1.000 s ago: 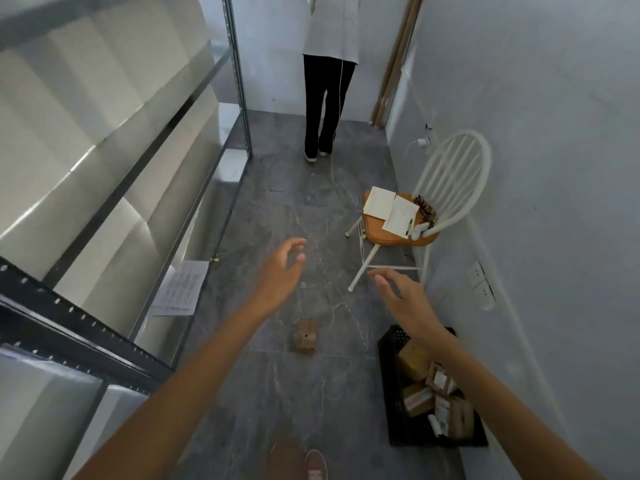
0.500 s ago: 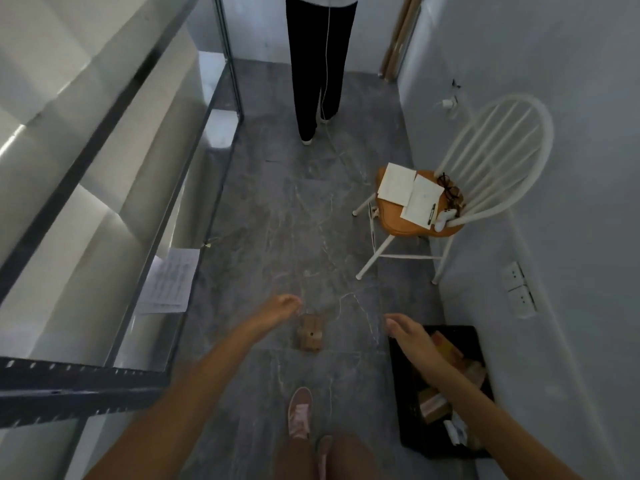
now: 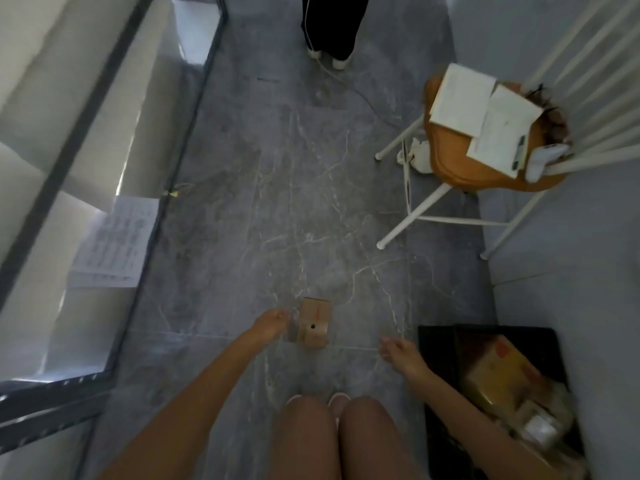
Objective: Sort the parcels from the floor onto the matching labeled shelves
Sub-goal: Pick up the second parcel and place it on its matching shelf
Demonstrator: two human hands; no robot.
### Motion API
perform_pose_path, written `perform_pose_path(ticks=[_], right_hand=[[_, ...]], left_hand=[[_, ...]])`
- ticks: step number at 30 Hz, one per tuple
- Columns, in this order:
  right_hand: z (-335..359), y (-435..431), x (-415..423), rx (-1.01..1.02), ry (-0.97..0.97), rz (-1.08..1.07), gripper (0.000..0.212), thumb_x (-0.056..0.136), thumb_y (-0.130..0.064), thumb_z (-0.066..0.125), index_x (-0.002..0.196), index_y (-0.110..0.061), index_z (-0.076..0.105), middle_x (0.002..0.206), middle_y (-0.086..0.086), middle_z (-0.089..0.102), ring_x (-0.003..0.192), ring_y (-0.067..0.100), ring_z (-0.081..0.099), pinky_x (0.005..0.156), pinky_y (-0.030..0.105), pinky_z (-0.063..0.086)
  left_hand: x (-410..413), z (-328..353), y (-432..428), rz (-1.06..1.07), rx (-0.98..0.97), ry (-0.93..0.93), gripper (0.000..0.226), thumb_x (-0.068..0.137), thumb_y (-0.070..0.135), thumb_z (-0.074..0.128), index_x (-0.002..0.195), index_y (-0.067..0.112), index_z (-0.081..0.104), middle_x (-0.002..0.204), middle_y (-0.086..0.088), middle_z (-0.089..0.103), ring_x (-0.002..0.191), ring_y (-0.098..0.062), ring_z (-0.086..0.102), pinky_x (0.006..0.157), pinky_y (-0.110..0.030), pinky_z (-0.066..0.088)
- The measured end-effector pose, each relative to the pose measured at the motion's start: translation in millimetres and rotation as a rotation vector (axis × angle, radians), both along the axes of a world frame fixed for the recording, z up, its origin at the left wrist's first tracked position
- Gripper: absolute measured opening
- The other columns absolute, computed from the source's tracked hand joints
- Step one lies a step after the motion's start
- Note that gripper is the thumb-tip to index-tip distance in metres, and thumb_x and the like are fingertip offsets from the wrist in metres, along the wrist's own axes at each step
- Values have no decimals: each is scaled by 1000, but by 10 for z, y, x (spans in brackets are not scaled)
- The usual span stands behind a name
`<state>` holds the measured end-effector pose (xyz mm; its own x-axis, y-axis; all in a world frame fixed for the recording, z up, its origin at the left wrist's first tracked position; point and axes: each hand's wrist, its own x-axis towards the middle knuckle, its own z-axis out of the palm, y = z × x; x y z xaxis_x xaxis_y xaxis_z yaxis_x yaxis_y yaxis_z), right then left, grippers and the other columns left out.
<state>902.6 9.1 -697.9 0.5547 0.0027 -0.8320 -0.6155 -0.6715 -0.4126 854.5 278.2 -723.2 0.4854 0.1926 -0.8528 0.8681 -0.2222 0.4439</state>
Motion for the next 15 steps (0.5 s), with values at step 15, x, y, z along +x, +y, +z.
perform_pose_path(ticks=[15], right_hand=[[-2459, 852, 436, 217, 425, 179, 46, 94, -11, 46, 137, -27, 39, 136, 0, 50, 125, 25, 48, 92, 42, 39]], left_hand=[[232, -2438, -406, 200, -224, -34, 35, 96, 20, 48, 129, 12, 52, 127, -6, 58, 106, -22, 57, 88, -32, 47]])
